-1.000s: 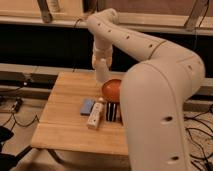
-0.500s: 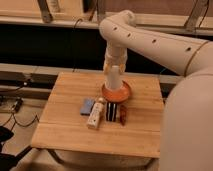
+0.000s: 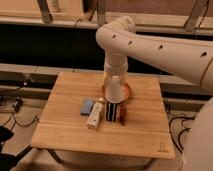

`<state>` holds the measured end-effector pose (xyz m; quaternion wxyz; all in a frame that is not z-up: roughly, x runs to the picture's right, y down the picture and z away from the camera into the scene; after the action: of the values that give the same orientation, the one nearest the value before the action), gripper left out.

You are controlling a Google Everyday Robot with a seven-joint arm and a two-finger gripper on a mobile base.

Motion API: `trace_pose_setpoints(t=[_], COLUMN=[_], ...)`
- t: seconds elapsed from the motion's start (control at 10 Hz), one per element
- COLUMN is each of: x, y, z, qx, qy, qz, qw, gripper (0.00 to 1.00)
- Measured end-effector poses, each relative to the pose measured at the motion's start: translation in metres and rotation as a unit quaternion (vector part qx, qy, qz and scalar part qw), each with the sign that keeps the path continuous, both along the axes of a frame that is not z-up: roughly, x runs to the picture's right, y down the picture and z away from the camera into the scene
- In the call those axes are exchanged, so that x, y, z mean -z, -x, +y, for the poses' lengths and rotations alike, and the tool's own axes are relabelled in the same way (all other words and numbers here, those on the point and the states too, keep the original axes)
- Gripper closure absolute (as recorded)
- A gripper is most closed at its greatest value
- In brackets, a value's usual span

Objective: Place the ceramic cup over the eraser

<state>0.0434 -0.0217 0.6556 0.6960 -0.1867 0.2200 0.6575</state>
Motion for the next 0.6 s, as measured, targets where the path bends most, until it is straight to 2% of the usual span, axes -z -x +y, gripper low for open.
trace_pose_setpoints(t=[0.2, 0.6], x=[0.0071, 0.0071], y=[0.012, 0.0103], z=[0.0094, 0.0093], qx=[0.01, 0.01], qy=[0.012, 0.012], qz=[-0.004, -0.002], qw=[0.9999, 0.9999], gripper=[0.9, 0.9])
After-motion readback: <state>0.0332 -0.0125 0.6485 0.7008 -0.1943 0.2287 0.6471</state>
